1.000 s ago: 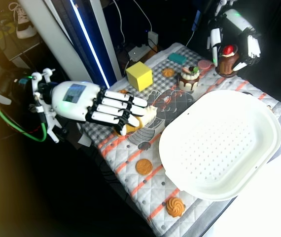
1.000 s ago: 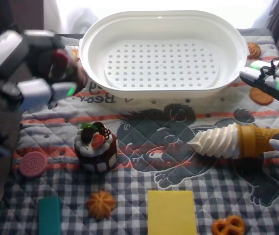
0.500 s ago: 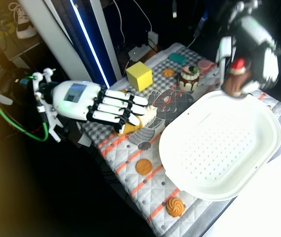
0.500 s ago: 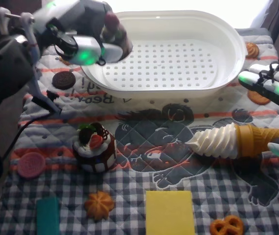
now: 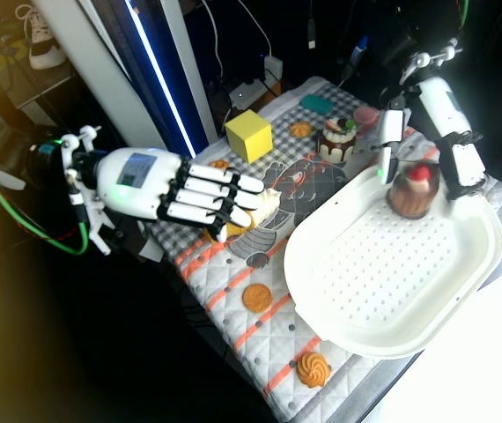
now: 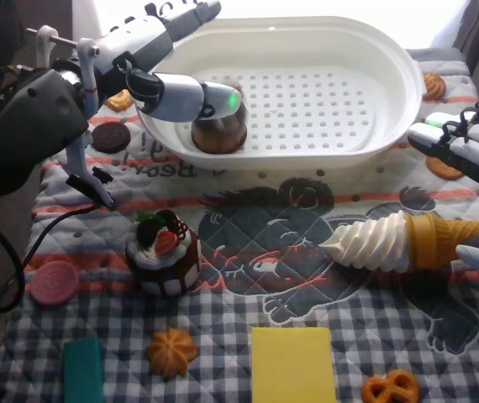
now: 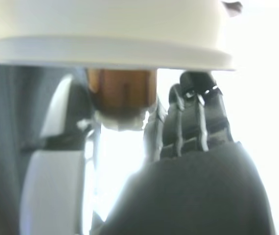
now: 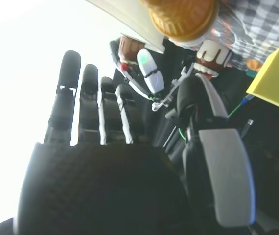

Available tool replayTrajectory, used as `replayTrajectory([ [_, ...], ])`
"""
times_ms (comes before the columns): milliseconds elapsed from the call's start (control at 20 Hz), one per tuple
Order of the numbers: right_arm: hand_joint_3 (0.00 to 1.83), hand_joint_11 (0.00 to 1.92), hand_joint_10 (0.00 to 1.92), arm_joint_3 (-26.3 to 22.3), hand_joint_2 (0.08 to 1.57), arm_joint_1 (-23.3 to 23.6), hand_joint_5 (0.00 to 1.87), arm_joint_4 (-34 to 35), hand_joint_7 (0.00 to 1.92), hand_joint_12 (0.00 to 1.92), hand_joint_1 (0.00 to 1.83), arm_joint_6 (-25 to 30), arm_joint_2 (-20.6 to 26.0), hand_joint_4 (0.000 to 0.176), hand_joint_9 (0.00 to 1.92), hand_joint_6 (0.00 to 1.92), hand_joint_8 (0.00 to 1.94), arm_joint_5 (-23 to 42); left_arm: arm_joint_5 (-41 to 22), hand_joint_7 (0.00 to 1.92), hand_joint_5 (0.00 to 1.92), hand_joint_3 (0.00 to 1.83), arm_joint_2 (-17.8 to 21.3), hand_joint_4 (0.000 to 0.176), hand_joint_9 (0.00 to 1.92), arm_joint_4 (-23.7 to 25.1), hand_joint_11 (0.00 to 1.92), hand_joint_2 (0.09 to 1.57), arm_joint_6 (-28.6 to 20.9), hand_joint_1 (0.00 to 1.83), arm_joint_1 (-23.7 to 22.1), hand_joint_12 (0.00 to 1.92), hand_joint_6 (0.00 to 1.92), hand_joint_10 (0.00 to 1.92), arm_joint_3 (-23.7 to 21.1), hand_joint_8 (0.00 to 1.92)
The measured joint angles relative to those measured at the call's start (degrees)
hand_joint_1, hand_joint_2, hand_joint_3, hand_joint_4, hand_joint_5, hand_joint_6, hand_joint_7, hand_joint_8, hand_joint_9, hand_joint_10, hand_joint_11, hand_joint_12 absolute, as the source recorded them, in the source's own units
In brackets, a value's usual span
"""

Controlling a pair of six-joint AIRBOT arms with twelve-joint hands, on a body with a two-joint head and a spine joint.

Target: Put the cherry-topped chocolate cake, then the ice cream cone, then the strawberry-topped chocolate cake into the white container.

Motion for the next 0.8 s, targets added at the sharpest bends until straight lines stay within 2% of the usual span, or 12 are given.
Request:
replayTrajectory([
  [150,0.00,0.00,0.46,0.3,1.31,0.0,0.00,-1.1,0.01,1.49,0.51,2.2,0.0,0.000,0.00,0.00,0.00,0.0,-1.6,0.00,0.00,0.00,2.0,0.172,0.00,1.3,0.00,1.00,-0.3,0.57,0.3,0.00,0.00,0.00,-3.1,0.00],
  [200,0.00,0.00,0.48,0.4,1.30,0.0,0.00,-1.1,0.00,1.53,0.49,2.8,0.0,0.021,0.00,0.00,0.00,0.0,-2.5,0.00,0.00,0.00,2.9,0.152,0.00,3.2,0.00,1.03,-2.8,0.66,0.8,0.00,0.00,0.00,-4.3,0.00],
  [250,0.00,0.00,0.52,0.4,1.30,0.0,0.00,-1.0,0.01,1.56,0.50,3.0,0.0,0.021,0.00,0.00,0.00,0.0,-3.8,0.00,0.00,0.00,3.8,0.148,0.00,5.9,0.00,1.05,-6.6,0.70,1.5,0.00,0.00,0.00,-5.2,0.00],
  [300,0.00,0.00,0.51,0.6,1.29,0.0,0.00,-1.0,0.01,1.56,0.56,3.2,0.0,0.003,0.00,0.00,0.01,-0.1,-5.1,0.00,0.00,0.00,5.0,0.142,0.00,9.4,0.00,1.07,-12.8,0.75,2.8,0.00,0.00,0.00,-6.1,0.00],
  [350,0.00,0.00,0.46,0.7,1.29,0.0,0.00,-1.1,0.00,1.55,0.56,3.7,0.0,0.000,0.00,0.00,0.00,-0.1,-5.9,0.00,0.00,0.00,5.9,0.140,0.00,11.0,0.00,1.07,-15.9,0.78,3.7,0.00,0.00,0.00,-6.8,0.00],
  [400,0.00,0.00,0.48,0.8,1.28,0.0,0.00,-1.3,0.04,1.54,0.54,4.5,0.0,0.011,0.00,0.00,0.02,-0.1,-7.3,0.00,0.00,0.02,7.6,0.156,0.00,12.6,0.00,1.11,-19.0,0.77,4.9,0.00,0.00,0.00,-8.3,0.00],
  [450,0.00,0.00,0.54,1.2,1.27,0.0,0.00,-1.8,0.08,1.61,0.52,5.4,-0.1,0.023,0.00,0.00,0.03,-0.2,-9.2,0.00,0.00,0.03,9.3,0.151,0.00,13.6,0.00,1.14,-20.3,0.80,6.1,0.00,0.00,0.00,-10.0,0.00],
  [500,0.00,0.00,0.54,1.4,1.26,0.0,0.00,-1.8,0.09,1.63,0.55,5.9,-0.4,0.019,0.00,0.00,0.03,-0.2,-11.1,0.00,0.00,0.02,10.8,0.169,0.00,14.2,0.00,1.13,-21.0,0.75,6.9,0.00,0.00,0.00,-11.7,0.00],
  [550,0.00,0.00,0.49,2.1,1.27,0.0,0.00,-2.2,0.07,1.59,0.58,7.2,-1.0,0.002,0.00,0.00,0.02,-0.5,-15.1,0.00,0.00,0.00,12.7,0.155,0.00,15.1,0.00,1.19,-22.1,0.71,8.8,0.40,0.00,0.00,-14.2,0.00],
  [600,0.00,0.00,0.48,2.7,1.26,0.0,0.00,-2.6,0.05,1.50,0.62,7.8,-1.7,0.007,0.00,0.00,0.01,-1.2,-18.3,0.00,0.00,0.00,14.0,0.172,0.00,15.9,0.00,1.20,-23.3,0.78,10.6,0.08,0.00,0.00,-16.0,0.00],
  [700,0.00,0.00,0.31,3.7,1.25,0.0,0.00,-2.6,0.01,1.26,0.68,8.8,-3.2,0.000,0.00,0.00,0.00,-3.4,-23.6,0.00,0.00,0.00,16.3,0.155,0.00,17.2,0.00,1.23,-26.2,0.75,14.8,0.00,0.00,0.00,-19.1,0.00],
  [800,0.00,0.00,0.48,4.4,1.24,0.1,0.00,-2.4,0.01,1.59,0.66,8.9,-4.4,0.000,0.00,0.00,0.00,-5.3,-29.0,0.00,0.00,0.00,18.8,0.175,0.00,18.6,0.00,1.23,-28.5,0.71,18.9,0.00,0.00,0.00,-22.3,0.00],
])
